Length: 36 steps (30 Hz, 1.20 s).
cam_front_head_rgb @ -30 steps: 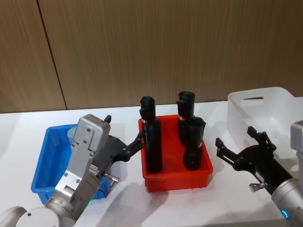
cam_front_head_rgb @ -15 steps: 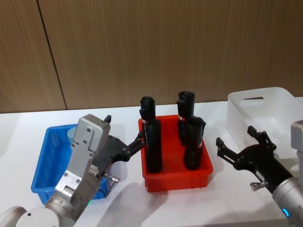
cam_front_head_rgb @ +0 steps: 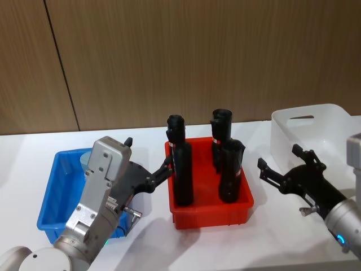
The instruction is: Pick the cotton swabs from the blue box and place them into the white box.
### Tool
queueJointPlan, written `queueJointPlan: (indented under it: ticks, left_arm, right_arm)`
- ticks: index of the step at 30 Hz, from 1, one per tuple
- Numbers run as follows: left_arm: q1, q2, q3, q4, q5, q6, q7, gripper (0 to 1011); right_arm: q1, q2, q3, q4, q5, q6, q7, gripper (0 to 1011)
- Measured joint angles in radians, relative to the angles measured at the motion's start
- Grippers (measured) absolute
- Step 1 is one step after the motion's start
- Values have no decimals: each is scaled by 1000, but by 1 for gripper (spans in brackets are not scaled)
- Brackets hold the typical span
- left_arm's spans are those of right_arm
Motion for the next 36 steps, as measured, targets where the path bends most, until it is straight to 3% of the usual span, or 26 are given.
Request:
queueJointPlan:
  ticks: [15, 36]
  left_arm:
    - [0, 0, 0, 0, 0, 0, 0, 1000]
    - [0, 0, 0, 0, 0, 0, 0, 1000]
  right_arm:
    - [210, -36, 10, 304, 4, -37, 226, 1001]
    - [406, -82, -14, 618, -40, -90, 446, 1001]
